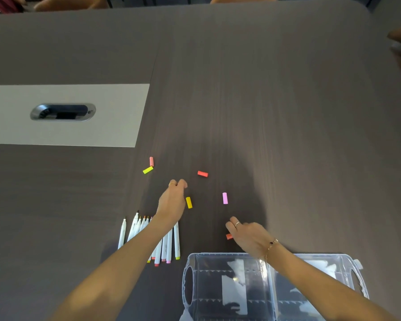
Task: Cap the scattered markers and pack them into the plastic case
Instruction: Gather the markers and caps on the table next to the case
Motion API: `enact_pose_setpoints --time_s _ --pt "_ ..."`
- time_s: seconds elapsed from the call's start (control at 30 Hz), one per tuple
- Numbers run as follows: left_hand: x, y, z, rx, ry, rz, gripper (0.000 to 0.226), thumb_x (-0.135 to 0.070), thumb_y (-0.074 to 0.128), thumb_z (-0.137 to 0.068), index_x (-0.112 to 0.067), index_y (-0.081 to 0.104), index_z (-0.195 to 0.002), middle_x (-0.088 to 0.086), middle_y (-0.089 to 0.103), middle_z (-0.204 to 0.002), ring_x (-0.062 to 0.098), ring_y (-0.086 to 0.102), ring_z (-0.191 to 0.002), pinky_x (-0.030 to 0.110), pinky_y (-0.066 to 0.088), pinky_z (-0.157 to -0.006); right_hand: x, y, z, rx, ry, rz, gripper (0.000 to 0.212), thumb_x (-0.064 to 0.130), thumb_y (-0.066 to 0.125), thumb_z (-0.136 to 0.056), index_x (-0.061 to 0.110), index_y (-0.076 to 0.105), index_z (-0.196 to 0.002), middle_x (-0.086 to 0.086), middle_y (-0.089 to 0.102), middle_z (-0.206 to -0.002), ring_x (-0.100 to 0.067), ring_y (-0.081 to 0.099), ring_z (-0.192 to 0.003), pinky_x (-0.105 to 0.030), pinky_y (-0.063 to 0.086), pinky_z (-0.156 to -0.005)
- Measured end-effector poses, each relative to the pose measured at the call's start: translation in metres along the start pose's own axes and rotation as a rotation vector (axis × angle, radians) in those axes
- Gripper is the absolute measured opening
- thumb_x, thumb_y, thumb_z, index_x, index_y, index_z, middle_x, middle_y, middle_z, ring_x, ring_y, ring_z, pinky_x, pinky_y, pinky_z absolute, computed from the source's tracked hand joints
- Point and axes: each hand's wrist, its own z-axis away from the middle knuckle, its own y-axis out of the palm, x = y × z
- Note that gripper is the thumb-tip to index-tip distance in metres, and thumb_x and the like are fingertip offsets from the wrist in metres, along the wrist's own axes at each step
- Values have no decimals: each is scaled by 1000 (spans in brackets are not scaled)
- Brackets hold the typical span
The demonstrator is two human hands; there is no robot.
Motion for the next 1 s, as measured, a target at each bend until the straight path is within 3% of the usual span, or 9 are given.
enact_pose_setpoints --time_s 0.07,0.2,0.37,0.5,0.57,0.63,0.7,0.87,1.0 --pt "1 -2 0 40 -32 -52 30 -4 52 -94 -9 45 -123 12 57 -116 23 65 -91 23 53 -77 -2 3 -1 -69 -17 31 41 10 52 -94 3 41 -133 -18 45 -138 -27 68 -75 -30 55 -67" --pt "-6 5 2 91 -106 -96 38 -36 40 -99 -8 40 -124 11 65 -103 24 68 -89 30 58 -75 -12 17 -2 -183 -57 56 45 49 82 -59 15 68 -86 -1 70 -75 -12 45 -24 -13 32 -28" --pt "-14 22 5 142 -88 -216 45 -43 37 -99 -8 39 -128 9 62 -114 25 66 -102 28 53 -80 -16 29 -7 -236 0 97 64 48 85 -54 14 47 -91 0 65 -62 -13 43 -23 -10 28 -31" --pt "-24 27 7 197 -34 -375 31 -19 40 -101 -5 41 -129 10 61 -116 26 66 -103 28 53 -80 -8 24 -25 -200 119 100 45 26 95 -37 10 70 -72 -3 56 -48 -16 43 -22 -16 34 -28" --pt "-28 24 6 223 -88 -344 25 -11 40 -99 -4 46 -122 12 62 -116 29 65 -105 30 52 -80 -1 11 -32 -196 274 -14 36 28 86 -59 9 70 -84 -4 63 -58 -20 57 -37 -24 44 -36" --pt "-28 19 3 224 -118 -279 25 -7 40 -96 -2 50 -118 14 62 -115 32 63 -106 34 51 -83 -2 -2 -40 -203 483 -218 26 29 52 -91 9 57 -106 -7 68 -83 -29 67 -68 -31 48 -56" --pt "-21 14 0 203 -91 -192 24 -9 39 -96 -1 54 -114 17 63 -110 35 63 -102 38 50 -83 -12 -2 -50 -283 596 -320 25 28 37 -97 9 51 -106 -9 66 -91 -32 66 -80 -33 45 -62" --pt "15 -5 -3 26 -110 234 29 -20 39 -100 3 53 -90 23 63 -85 39 62 -72 41 50 -65 -26 -6 -76 -364 706 -319 34 35 30 -101 8 49 -99 -8 64 -83 -29 66 -70 -31 45 -54" --pt "40 -20 -19 -65 -261 403 23 -27 42 -100 -5 45 -92 14 63 -77 25 54 -60 33 44 -58 -17 -7 -91 -427 659 -211 41 37 77 -73 5 52 -67 -6 50 -46 -26 49 -27 -12 6 -40"
